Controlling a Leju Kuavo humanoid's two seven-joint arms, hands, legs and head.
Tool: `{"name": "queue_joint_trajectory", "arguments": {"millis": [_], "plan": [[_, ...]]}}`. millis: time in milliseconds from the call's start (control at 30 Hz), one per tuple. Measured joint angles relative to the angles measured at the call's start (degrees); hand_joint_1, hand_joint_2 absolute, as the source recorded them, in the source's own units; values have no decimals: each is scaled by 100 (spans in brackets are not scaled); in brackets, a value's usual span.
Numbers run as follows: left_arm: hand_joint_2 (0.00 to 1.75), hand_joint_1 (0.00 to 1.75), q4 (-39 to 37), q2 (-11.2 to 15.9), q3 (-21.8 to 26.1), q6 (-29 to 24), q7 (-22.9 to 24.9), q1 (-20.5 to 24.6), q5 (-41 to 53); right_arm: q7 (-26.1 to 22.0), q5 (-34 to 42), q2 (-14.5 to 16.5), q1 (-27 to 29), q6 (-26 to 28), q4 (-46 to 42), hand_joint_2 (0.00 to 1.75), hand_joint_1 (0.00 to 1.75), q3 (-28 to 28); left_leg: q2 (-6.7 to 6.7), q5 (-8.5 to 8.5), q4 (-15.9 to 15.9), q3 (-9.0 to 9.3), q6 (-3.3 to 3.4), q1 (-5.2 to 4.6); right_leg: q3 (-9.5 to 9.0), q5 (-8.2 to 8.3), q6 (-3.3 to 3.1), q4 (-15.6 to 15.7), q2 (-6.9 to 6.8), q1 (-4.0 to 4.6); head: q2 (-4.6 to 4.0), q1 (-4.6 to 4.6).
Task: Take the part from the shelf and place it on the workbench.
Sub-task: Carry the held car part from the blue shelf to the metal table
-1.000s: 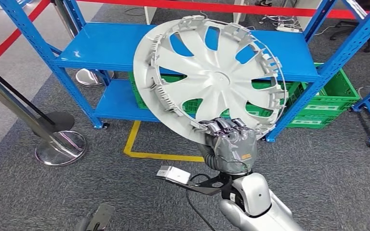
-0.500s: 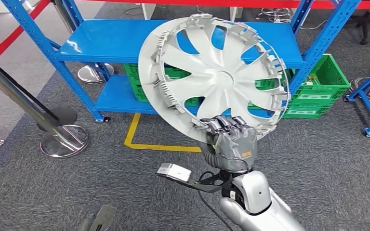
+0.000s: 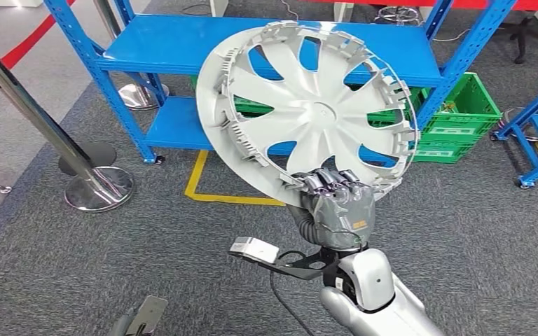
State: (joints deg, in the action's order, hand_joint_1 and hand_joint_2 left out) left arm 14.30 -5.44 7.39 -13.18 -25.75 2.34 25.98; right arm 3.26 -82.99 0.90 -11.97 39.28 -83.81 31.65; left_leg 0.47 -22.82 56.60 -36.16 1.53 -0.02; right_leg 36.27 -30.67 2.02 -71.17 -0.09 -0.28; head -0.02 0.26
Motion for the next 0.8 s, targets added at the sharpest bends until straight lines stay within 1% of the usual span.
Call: {"name": "queue_joint_trajectory", "arguments": {"millis": [33,67,100,133,167,200,233,267,300,333,367,400,433,467,500,533,567,600,633,667,700,733,767,800], "plan": [[0,0,0,-1,0,0,0,0,2,0,0,0,-5,0,1,175,175,0,-1,59,15,-75,-19,-4,-321,62,-12,377,-1,3,1,2],[0,0,0,-4,0,0,0,1,5,0,0,1,-15,0,0,175,175,0,-4,118,34,-134,-42,-12,-677,21,-28,850,1,8,1,2],[0,0,0,-7,0,0,-1,1,10,1,1,1,-26,0,0,175,175,0,-5,186,37,-172,-67,-18,-945,-65,-49,1229,3,16,1,-2],[0,0,0,-8,0,0,-1,0,16,2,2,2,-38,0,0,175,175,0,-5,255,31,-195,-92,-19,-1095,-142,-66,1484,8,29,1,-3],[0,0,-1,-9,0,0,-1,0,21,3,2,2,-46,0,0,175,175,-1,-4,326,17,-208,-123,-14,-1122,-157,-82,1595,13,42,1,-8],[0,0,-3,-7,0,0,-1,-4,25,4,2,2,-52,0,1,175,175,-1,-6,379,-3,-225,-156,-4,-1058,-109,-118,1586,11,37,1,-10],[0,0,-5,-5,0,0,0,-8,25,4,1,3,-58,-1,1,175,175,0,-12,329,17,-253,-194,5,-995,-48,-164,1586,5,32,1,-10],[0,0,-8,-4,0,0,1,-12,25,3,0,5,-63,-2,1,175,175,0,-18,160,117,-298,-231,13,-942,18,-221,1592,-4,23,2,-21],[0,0,-11,-2,0,0,2,-16,25,3,0,7,-68,-3,2,175,175,1,-24,-127,329,-356,-262,24,-872,102,-277,1595,-14,13,2,-34],[0,0,-11,-2,0,0,2,-16,25,3,-1,9,-71,-4,2,175,175,1,-26,-479,653,-419,-289,34,-790,185,-308,1587,-18,20,2,-45],[0,0,-11,-2,0,0,2,-14,25,4,-2,11,-72,-4,3,175,175,0,-26,-768,1042,-473,-310,44,-693,267,-322,1578,-21,25,2,-55],[0,0,-11,-3,0,1,2,-11,25,4,-2,11,-72,-4,5,175,175,0,-26,-921,1407,-502,-327,51,-583,348,-321,1560,-23,30,2,-57],[0,0,-11,-3,0,1,2,-8,25,4,-3,11,-72,-4,7,175,175,0,-26,-913,1658,-479,-337,55,-466,422,-314,1533,-25,33,1,-56],[0,0,-11,-4,0,2,2,-7,25,4,-3,11,-72,-4,8,175,175,0,-26,-782,1743,-388,-340,58,-343,487,-304,1498,-26,34,1,-57],[0,0,-11,-4,0,2,2,-5,25,4,-2,11,-72,-4,10,175,175,0,-27,-615,1649,-220,-335,60,-223,547,-292,1457,-25,34,1,-57],[0,0,-11,-4,0,2,2,1,25,4,-2,11,-73,-4,10,175,175,0,-30,-501,1396,27,-323,61,-119,603,-280,1413,-22,34,1,-58],[0,0,-11,-4,0,2,2,11,25,5,-2,13,-75,-4,9,175,175,-1,-39,-520,986,348,-301,56,-31,655,-262,1372,-18,42,2,-60],[0,0,-11,-4,0,2,2,27,25,5,-2,14,-79,-4,8,175,175,-1,-49,-615,577,632,-271,47,32,711,-239,1343,-17,48,2,-57],[0,0,-12,-4,0,2,2,41,25,5,-1,16,-82,-4,8,175,175,-1,-59,-715,256,828,-241,33,74,774,-211,1334,-18,48,1,-56],[0,0,-13,-4,-1,2,3,52,25,5,-1,17,-86,-4,8,175,175,-1,-66,-783,43,927,-205,11,108,842,-176,1343,-21,43,1,-56],[0,0,-14,-4,-1,2,3,49,24,3,-2,17,-85,-4,10,175,175,1,-62,-753,-17,900,-165,-1,137,916,-141,1364,-22,31,1,-54],[0,0,-15,-2,0,2,3,39,21,1,-4,16,-82,-4,14,175,175,1,-51,-686,-29,837,-123,-6,180,922,-108,1367,-16,16,1,-62],[0,0,-15,2,1,2,4,30,16,-2,-6,15,-77,-4,18,175,175,2,-37,-616,-41,769,-69,-5,249,817,-80,1304,-9,6,2,-60],[0,0,-16,4,2,2,4,20,8,-4,-7,14,-72,-4,22,175,175,2,-25,-539,-55,689,-23,3,332,597,-56,1136,-2,0,2,-55]]}}
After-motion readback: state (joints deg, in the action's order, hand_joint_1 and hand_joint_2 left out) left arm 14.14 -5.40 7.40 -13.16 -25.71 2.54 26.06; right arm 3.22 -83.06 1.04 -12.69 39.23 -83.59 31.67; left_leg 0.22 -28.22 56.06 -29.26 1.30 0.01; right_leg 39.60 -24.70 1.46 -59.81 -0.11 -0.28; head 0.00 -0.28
